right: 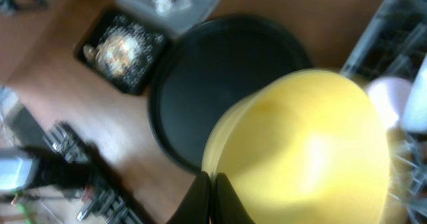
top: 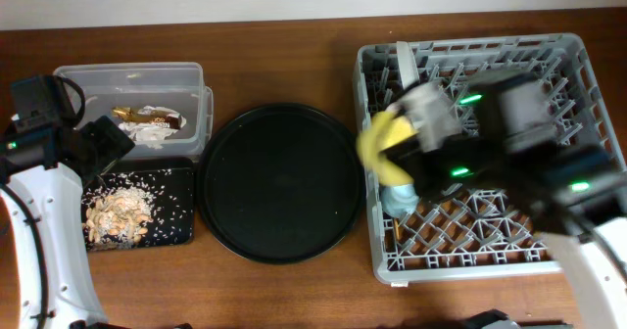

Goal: Sort waste into correct bins and load items into the dishwasher rack

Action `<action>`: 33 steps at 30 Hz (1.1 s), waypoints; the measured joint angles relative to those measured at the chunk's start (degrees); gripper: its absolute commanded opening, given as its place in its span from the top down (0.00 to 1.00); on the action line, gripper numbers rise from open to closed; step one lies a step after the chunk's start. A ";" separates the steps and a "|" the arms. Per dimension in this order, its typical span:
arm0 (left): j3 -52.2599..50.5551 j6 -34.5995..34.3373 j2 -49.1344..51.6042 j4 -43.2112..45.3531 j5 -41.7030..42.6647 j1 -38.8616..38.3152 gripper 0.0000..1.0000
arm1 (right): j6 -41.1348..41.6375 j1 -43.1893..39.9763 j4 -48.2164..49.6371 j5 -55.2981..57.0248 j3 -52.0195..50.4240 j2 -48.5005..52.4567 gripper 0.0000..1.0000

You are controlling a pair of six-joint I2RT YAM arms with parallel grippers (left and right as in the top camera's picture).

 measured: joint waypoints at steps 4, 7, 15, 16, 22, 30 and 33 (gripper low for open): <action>0.00 -0.02 -0.02 -0.13 -0.02 0.02 0.01 | -20.68 -32.26 -13.73 -33.70 -2.64 6.25 0.96; 0.00 0.00 -0.02 -0.11 -0.02 0.02 0.01 | -34.07 -39.56 -20.85 -42.91 -4.48 26.43 0.96; 0.00 -0.02 -0.02 -0.11 -0.02 0.02 0.01 | -46.31 -45.64 -23.71 -47.65 -6.47 41.53 0.96; 0.00 0.00 -0.02 -0.11 -0.02 0.02 0.01 | -46.49 -45.64 -22.95 -50.99 -8.96 41.57 0.96; 0.00 -0.02 -0.02 -0.09 -0.02 0.02 0.01 | -47.30 -45.64 -20.37 -62.38 -19.52 41.59 0.96; 0.00 0.00 -0.02 -0.07 -0.02 0.02 0.01 | -47.39 -49.72 -25.86 -62.38 -19.78 41.59 0.96; 0.00 0.00 -0.02 -0.04 -0.02 0.02 0.01 | -46.49 -51.47 -25.99 -62.38 -19.78 41.59 0.96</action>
